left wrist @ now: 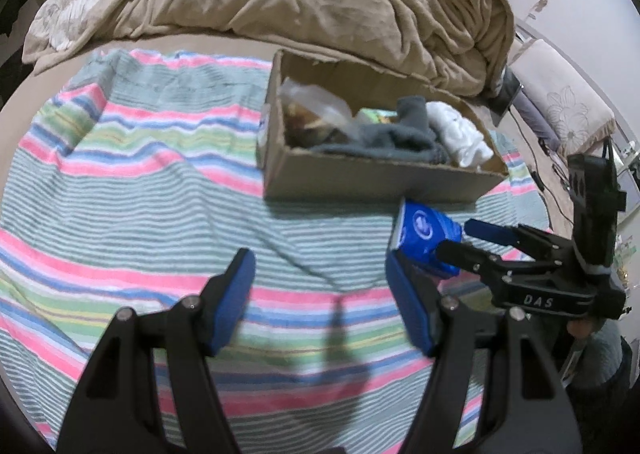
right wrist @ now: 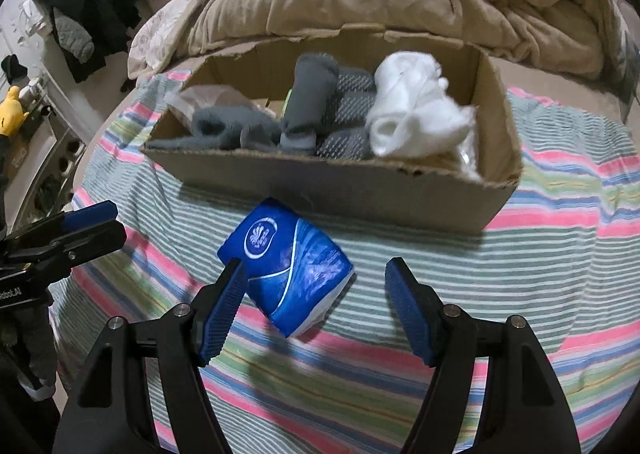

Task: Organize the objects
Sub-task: 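Grasp the blue tissue pack with the right gripper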

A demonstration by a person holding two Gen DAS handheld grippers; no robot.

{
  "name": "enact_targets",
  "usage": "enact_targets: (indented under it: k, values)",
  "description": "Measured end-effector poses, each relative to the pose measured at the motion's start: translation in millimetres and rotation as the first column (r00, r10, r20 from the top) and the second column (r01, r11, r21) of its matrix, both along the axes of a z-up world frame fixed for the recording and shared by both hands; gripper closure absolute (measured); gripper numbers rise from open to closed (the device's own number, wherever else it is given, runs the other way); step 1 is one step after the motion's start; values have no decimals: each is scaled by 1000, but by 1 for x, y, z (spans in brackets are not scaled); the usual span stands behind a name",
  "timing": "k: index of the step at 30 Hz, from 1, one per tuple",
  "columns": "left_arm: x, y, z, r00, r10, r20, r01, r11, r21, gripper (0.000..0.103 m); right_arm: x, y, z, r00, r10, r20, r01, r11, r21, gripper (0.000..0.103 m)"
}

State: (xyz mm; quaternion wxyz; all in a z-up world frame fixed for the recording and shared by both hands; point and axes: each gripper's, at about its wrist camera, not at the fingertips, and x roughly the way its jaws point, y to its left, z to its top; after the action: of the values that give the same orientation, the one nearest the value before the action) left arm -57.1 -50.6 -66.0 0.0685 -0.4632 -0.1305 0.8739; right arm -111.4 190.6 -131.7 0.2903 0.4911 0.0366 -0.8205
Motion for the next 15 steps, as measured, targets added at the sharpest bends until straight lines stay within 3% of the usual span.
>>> enact_targets:
  k: [4, 7, 15]
  values:
    - [1, -1, -4, 1000, -3, 8, 3, 1000, 9, 34, 3, -10, -8, 1000, 27, 3, -27, 1000, 11, 28]
    - [2, -2, -4, 1000, -2, 7, 2, 1000, 15, 34, 6, -21, -16, 999, 53, -11, -53, 997, 51, 21]
    - [3, -2, -6, 1000, 0, 12, 0, 1000, 18, 34, 5, -27, -19, 997, 72, -40, -69, 994, 83, 23]
